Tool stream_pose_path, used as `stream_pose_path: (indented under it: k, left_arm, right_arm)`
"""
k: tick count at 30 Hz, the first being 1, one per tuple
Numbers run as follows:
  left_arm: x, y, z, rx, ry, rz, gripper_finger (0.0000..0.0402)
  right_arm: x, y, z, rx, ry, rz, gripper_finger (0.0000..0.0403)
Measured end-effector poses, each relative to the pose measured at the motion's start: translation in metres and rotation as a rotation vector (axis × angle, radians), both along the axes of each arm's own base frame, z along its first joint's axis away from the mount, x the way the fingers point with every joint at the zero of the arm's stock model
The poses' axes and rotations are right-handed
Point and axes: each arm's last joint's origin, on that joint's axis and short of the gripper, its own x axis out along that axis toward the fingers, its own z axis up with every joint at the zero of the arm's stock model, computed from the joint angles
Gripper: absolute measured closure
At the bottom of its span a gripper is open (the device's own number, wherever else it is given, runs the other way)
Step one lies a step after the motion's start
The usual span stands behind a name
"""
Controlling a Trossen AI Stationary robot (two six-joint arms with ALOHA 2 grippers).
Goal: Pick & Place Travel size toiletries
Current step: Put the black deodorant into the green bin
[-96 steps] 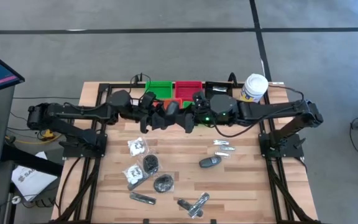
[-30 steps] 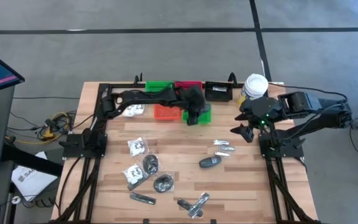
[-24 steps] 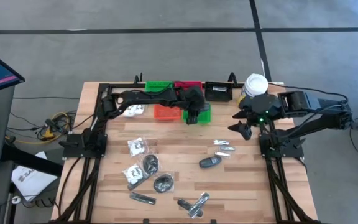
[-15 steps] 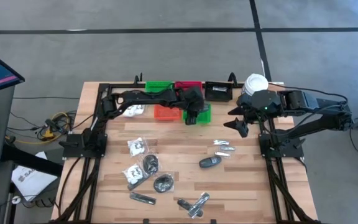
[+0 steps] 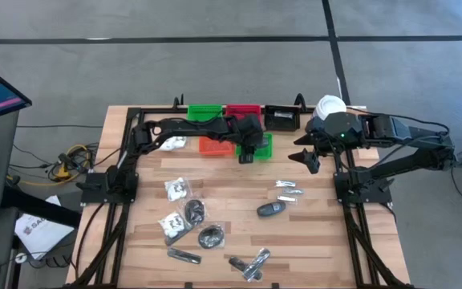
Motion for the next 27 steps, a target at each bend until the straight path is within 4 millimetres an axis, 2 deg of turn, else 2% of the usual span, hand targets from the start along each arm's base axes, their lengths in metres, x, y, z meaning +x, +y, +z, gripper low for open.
stream_pose_path:
  k: [3,15,27]
  left_arm:
    - [0.0013,0.0001,-0.0071,0.004,0.014,0.005,0.0207]
    - [0.0031,-0.0022,-0.0083,0.010,0.009,0.001,0.0205]
    - [0.0038,-0.0042,-0.0082,0.018,0.010,0.000,0.0173]
  right_arm:
    - [-0.0001,-0.0008,0.0000,0.004,0.000,-0.001,0.0097]
    - [0.0000,-0.0012,0.0000,0.014,-0.001,0.006,0.0097]
    - [0.0000,-0.0011,0.0000,0.015,-0.001,0.005,0.0097]
